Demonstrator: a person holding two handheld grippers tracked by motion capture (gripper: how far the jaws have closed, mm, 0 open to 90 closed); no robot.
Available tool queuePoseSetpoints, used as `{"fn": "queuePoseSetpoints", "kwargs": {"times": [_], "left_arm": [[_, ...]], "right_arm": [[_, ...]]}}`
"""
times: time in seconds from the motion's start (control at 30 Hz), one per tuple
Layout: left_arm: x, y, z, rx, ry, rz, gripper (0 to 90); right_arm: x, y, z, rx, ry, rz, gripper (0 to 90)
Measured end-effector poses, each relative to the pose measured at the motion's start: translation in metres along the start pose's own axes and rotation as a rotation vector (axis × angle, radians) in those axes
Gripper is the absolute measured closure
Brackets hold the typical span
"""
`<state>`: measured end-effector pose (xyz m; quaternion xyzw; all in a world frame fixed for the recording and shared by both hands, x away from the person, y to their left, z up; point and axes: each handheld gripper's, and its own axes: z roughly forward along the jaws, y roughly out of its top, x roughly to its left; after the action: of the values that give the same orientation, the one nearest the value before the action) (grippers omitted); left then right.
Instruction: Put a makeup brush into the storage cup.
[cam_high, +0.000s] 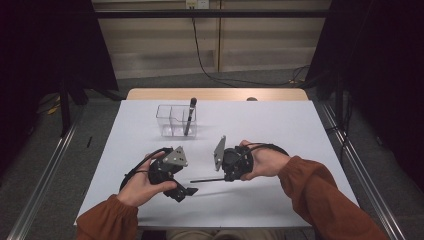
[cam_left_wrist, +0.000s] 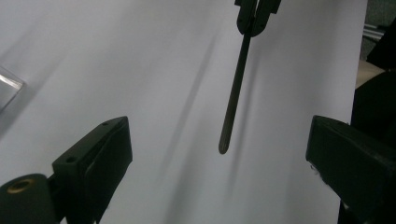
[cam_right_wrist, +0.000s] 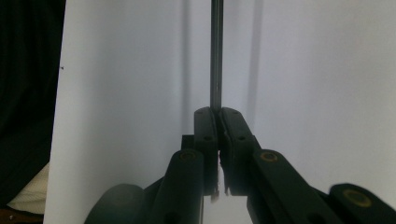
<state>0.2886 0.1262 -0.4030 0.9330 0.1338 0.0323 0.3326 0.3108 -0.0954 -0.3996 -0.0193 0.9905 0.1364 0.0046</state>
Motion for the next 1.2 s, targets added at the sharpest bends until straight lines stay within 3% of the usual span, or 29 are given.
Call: {"fn": "queuePoseSetpoints", "kwargs": {"times": [0.13, 0.2, 0.37, 0.4, 0.43, 0.53, 0.73, 0.83, 0.9, 1.1, 1.2], "left_arm": [[0.000, -0.001, 0.005, 0.045, -0.048, 0.044, 9.7], [0.000, 0.000, 0.006, 0.058, -0.053, 0.033, 9.7], [-0.002, 0.004, 0.009, 0.104, -0.056, 0.079, 10.6], [-0.003, 0.006, 0.009, 0.110, -0.057, 0.088, 15.2], [-0.002, 0.008, 0.009, 0.119, -0.076, 0.068, 22.7], [-0.001, 0.012, 0.011, 0.149, -0.084, 0.042, 24.7], [0.003, 0.019, 0.017, 0.210, -0.121, 0.048, 39.4], [0.004, 0.022, 0.019, 0.218, -0.124, 0.050, 46.2], [0.004, 0.022, 0.022, 0.232, -0.085, 0.045, 47.5], [0.003, 0.021, 0.027, 0.229, -0.120, 0.035, 64.4], [0.001, 0.022, 0.028, 0.224, -0.137, 0.035, 66.6]], "right_arm": [[0.000, 0.002, 0.001, 0.009, -0.001, -0.009, 86.0], [0.000, 0.002, 0.001, 0.008, -0.003, -0.007, 86.0], [0.000, 0.003, 0.002, 0.006, -0.002, -0.009, 86.0], [0.000, 0.003, 0.002, 0.006, -0.002, -0.008, 86.0], [0.000, 0.003, 0.002, 0.006, -0.003, -0.011, 86.0], [0.001, 0.004, 0.003, 0.008, -0.005, -0.020, 86.0], [0.002, 0.005, 0.003, -0.004, 0.000, -0.023, 86.0], [0.003, 0.006, 0.004, -0.006, -0.002, -0.024, 86.0], [0.002, 0.007, 0.005, -0.007, -0.001, -0.028, 86.0], [0.002, 0.004, 0.009, -0.008, 0.003, -0.018, 86.0], [0.003, 0.004, 0.009, -0.013, 0.004, -0.019, 86.0]]}}
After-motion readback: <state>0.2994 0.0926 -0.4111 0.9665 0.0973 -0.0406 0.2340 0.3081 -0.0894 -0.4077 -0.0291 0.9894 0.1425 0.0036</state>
